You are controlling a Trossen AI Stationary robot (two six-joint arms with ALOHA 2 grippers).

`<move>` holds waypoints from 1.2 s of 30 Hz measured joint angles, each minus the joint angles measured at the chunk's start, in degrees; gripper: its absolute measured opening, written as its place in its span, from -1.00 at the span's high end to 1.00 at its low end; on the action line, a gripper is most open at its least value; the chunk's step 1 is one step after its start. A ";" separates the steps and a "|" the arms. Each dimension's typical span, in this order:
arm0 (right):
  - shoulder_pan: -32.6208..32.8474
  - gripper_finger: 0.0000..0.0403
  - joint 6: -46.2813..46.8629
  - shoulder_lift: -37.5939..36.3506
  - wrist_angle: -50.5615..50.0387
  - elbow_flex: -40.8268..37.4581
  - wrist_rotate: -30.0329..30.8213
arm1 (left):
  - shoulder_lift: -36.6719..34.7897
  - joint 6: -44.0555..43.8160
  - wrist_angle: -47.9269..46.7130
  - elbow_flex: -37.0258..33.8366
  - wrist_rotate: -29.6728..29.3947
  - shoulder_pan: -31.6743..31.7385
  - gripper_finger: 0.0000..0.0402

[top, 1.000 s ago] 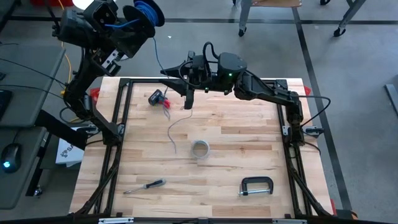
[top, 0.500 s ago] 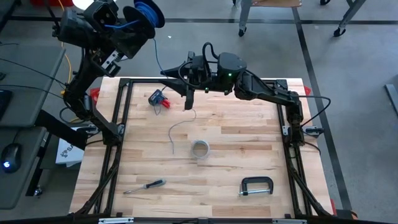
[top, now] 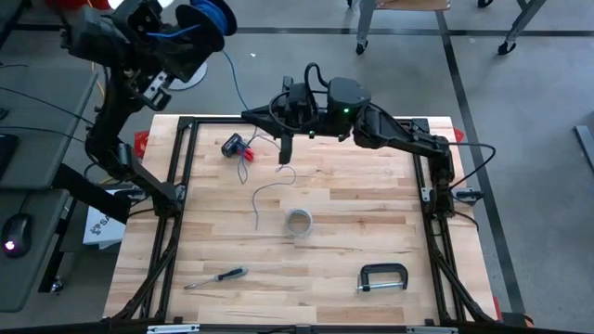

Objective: Coil cords
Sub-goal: Coil the blue wire on the spool

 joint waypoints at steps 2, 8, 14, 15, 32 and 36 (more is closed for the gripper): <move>0.00 0.99 -0.19 -1.04 -1.65 0.00 -0.02 | -1.34 1.22 -2.88 0.00 -0.04 1.33 0.99; 0.00 1.00 -2.65 -4.70 -10.96 0.00 1.75 | -6.84 6.95 -19.64 0.02 -5.25 6.26 0.99; -0.39 1.00 -3.25 -7.51 -15.03 0.02 1.97 | -11.54 11.68 -38.97 0.02 -15.09 9.48 0.99; -0.52 1.00 -3.24 -7.67 -14.86 0.04 1.97 | -12.05 11.94 -41.48 0.02 -16.17 9.71 0.99; -5.30 1.00 -0.85 -8.17 -19.88 0.02 1.93 | -13.28 26.12 -70.57 0.00 -20.42 10.25 0.99; -5.99 1.00 -0.64 -8.17 -20.48 0.02 1.69 | -13.08 28.04 -70.05 0.00 -20.16 10.23 0.99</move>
